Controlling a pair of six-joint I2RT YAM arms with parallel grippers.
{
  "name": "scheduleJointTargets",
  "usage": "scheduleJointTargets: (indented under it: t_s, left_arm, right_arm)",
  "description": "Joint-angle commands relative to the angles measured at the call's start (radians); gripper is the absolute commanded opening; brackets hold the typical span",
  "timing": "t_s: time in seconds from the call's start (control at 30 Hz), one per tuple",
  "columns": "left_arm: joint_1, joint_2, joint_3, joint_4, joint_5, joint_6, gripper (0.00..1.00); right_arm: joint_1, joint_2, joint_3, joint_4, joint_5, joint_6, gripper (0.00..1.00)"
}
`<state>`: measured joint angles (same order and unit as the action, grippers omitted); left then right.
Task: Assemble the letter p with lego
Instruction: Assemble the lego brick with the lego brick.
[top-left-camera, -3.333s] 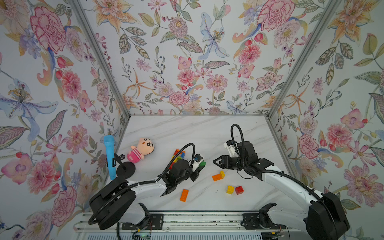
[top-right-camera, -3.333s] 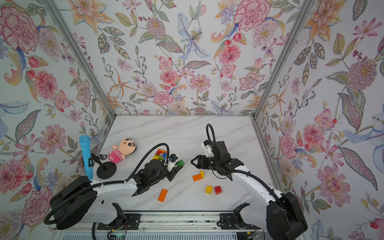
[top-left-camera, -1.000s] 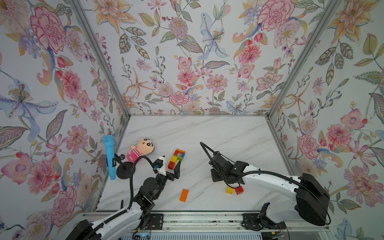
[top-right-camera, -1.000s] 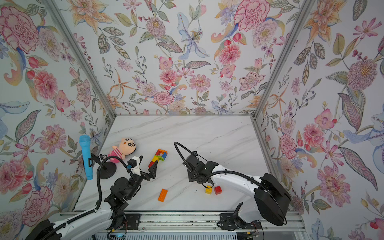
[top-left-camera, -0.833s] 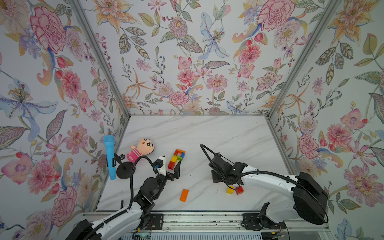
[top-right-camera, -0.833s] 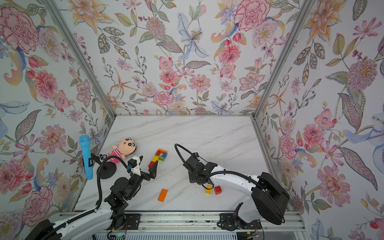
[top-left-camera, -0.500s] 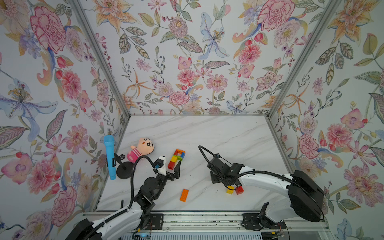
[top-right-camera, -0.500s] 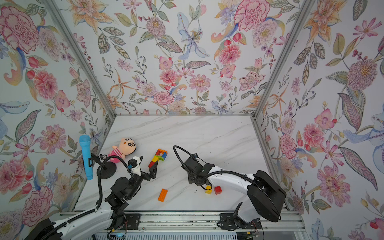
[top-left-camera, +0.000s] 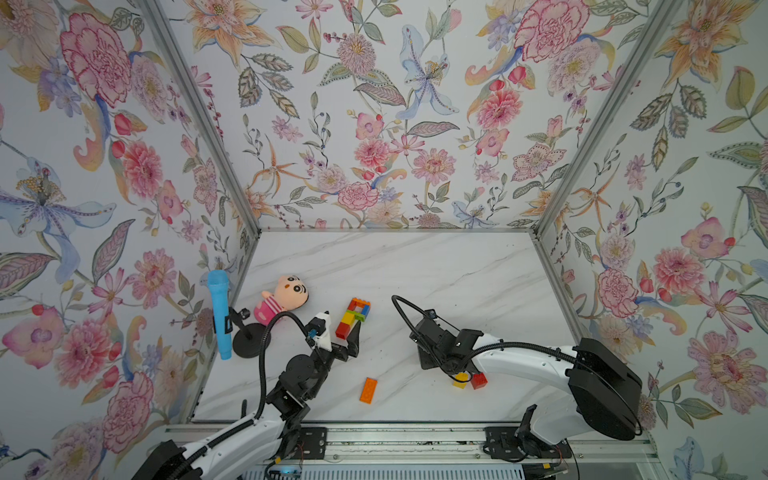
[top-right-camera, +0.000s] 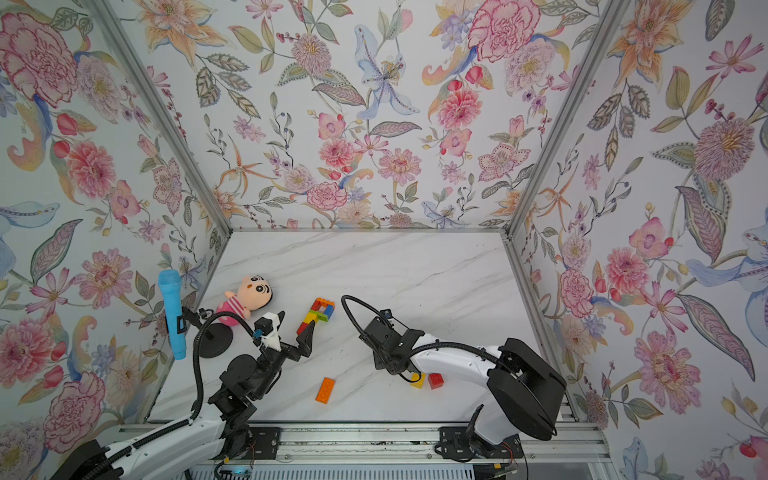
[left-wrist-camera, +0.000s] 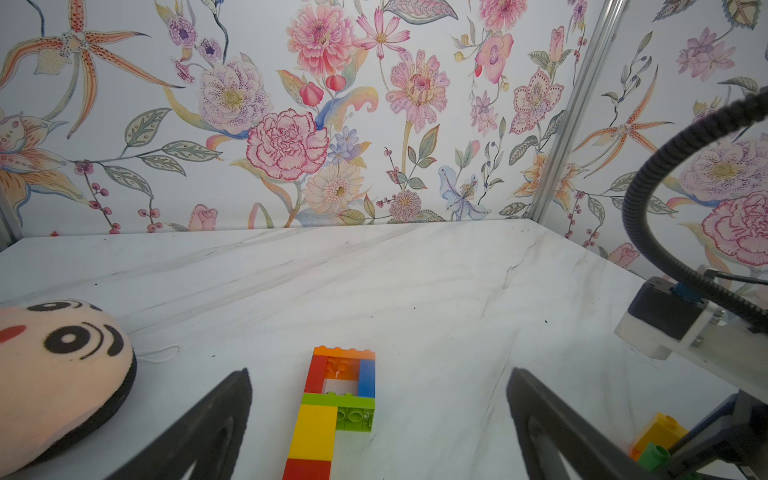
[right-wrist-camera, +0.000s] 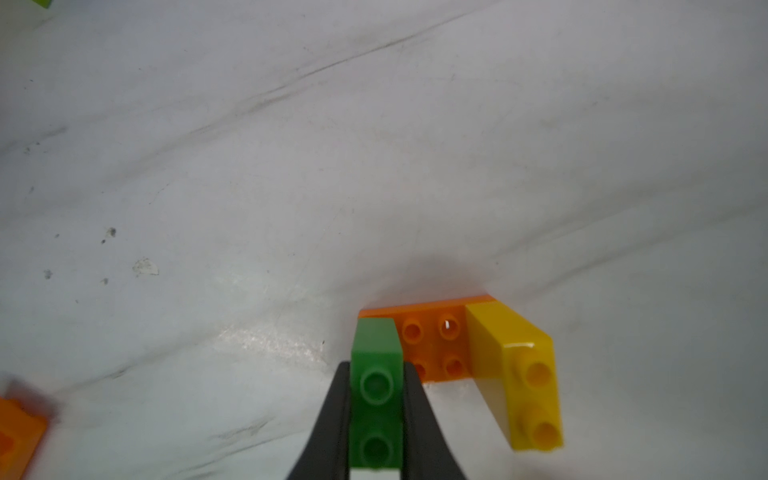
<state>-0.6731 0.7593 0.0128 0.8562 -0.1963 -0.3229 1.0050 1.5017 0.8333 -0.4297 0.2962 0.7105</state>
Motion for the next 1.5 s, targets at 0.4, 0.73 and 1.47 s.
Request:
scheduleJointTargets:
  t_s: [0.4, 0.73, 1.47]
  left_arm:
    - [0.012, -0.042, -0.067, -0.026, -0.028, 0.001, 0.99]
    - [0.014, -0.050, -0.067, -0.033, -0.032, 0.002, 0.99]
    - [0.019, -0.082, -0.055, -0.076, -0.060, 0.025, 0.99]
  right_arm:
    - [-0.022, 0.039, -0.003, -0.016, -0.032, -0.205, 0.00]
    - [-0.032, 0.063, -0.049, 0.022, -0.069, -0.170, 0.00]
    - [-0.036, 0.280, 0.079, -0.164, -0.199, -0.201, 0.00]
